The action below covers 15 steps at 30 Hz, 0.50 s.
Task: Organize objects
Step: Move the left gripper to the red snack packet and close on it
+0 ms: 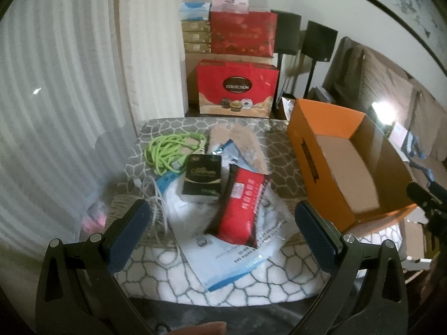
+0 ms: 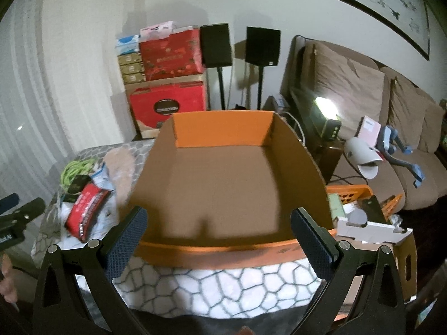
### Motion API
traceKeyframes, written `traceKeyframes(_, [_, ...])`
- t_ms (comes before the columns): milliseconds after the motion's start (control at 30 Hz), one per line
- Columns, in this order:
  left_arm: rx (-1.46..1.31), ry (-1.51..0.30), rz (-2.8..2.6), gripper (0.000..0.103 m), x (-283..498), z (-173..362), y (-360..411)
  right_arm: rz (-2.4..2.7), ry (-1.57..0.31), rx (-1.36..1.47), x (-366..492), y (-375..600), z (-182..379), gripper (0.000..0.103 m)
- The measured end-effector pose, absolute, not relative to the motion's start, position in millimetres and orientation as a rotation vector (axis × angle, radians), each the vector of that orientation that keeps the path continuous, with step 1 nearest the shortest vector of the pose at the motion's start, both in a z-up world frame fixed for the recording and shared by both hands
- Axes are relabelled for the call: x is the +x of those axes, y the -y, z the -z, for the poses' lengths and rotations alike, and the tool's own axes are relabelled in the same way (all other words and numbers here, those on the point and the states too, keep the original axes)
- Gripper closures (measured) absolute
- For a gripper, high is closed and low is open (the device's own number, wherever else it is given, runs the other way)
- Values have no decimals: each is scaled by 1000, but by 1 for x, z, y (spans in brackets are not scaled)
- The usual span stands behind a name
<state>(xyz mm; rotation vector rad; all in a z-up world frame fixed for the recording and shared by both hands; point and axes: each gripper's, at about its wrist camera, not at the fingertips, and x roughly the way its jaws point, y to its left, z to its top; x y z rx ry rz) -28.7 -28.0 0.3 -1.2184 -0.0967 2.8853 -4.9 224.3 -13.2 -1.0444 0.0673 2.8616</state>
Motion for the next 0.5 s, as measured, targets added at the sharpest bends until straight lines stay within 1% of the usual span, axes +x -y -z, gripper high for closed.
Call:
traceKeyframes(167, [-1228,93,-2908,0,-41,4,41,-2826,-92,-1048,-14,-251,15,0])
traceKeyframes(367, [-1251,75,-2928,0,-61,13,53,-2777,-166,-1070,-27,-290,17,0])
traceKeyframes(500, [-1276,62,-2902,1,-72,20,58,-2738,-170,-1077,-34,-313,21,0])
